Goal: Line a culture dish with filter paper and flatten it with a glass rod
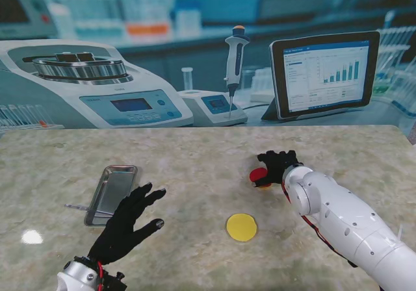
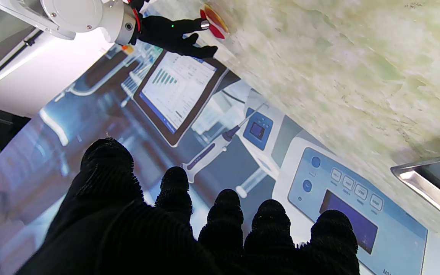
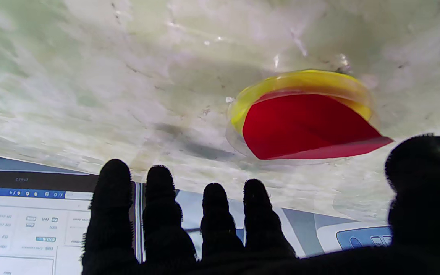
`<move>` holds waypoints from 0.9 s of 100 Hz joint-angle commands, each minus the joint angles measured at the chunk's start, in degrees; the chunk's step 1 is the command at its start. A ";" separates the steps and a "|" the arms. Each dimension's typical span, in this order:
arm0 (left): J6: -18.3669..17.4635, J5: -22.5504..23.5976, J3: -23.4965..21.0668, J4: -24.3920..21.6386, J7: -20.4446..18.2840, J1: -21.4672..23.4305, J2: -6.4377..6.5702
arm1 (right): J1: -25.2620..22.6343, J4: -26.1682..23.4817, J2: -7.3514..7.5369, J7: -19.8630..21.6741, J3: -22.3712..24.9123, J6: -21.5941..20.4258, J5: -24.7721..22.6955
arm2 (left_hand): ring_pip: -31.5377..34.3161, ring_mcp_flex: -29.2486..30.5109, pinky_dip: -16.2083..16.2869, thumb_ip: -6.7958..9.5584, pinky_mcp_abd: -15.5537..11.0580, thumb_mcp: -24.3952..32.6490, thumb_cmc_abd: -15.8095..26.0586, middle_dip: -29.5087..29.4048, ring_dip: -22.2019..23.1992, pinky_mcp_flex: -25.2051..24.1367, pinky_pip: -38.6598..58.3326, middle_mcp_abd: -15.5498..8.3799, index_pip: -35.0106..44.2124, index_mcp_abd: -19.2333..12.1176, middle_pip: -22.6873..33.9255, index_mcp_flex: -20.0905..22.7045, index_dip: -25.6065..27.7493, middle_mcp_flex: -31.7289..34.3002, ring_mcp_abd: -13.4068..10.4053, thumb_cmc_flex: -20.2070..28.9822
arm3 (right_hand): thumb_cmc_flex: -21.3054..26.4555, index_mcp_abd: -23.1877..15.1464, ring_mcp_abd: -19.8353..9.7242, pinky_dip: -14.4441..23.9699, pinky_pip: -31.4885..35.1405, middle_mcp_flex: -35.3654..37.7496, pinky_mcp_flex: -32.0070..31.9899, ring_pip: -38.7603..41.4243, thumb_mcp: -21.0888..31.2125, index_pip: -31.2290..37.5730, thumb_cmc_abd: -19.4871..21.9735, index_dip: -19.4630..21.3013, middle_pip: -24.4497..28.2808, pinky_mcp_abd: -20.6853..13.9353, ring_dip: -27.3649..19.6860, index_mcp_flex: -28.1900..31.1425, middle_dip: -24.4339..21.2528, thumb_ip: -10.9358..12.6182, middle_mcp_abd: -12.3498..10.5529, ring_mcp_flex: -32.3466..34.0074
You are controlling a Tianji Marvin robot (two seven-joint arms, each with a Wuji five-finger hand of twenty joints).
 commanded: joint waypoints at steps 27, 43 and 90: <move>-0.24 0.13 0.09 -0.04 0.08 0.29 -0.05 | -1.46 -2.00 0.20 1.09 1.95 -1.28 0.22 | -0.46 -1.53 1.11 1.26 -1.03 -0.63 0.47 1.28 0.58 0.04 -2.28 -0.57 0.59 -1.50 0.40 -0.59 0.25 -1.04 -1.26 0.24 | -1.66 0.79 0.97 0.44 -0.74 -2.13 -0.44 -1.28 -0.39 -0.59 -0.74 0.26 -0.76 2.69 -0.42 -1.63 1.06 0.08 1.44 -2.15; -0.34 0.08 0.18 -0.01 0.14 0.27 -0.06 | -1.31 -2.84 0.72 2.88 1.62 -1.99 -1.85 | -0.48 -1.55 1.09 1.27 -1.06 -0.61 0.49 1.29 0.57 0.04 -2.28 -0.54 0.58 -1.39 0.39 -0.60 0.24 -1.05 -1.24 0.29 | 0.42 -0.52 0.22 0.38 -1.09 -2.41 -0.83 -1.78 -0.36 -0.72 -2.52 0.36 -1.44 2.34 -0.61 -2.25 0.87 -0.10 0.93 -2.67; -0.28 0.10 0.13 -0.02 0.26 0.42 -0.08 | -0.35 0.06 0.04 -1.27 -0.19 -0.86 -0.82 | -0.47 -1.54 1.10 1.26 -1.07 -0.63 0.55 1.27 0.57 0.05 -2.26 -0.58 0.62 -1.45 0.38 -0.53 0.25 -1.05 -1.27 0.28 | 3.63 -0.62 0.10 1.05 -0.10 -1.67 0.54 -0.44 8.63 -0.09 -4.11 2.07 0.46 2.34 -0.09 -1.74 2.97 2.08 0.78 -1.39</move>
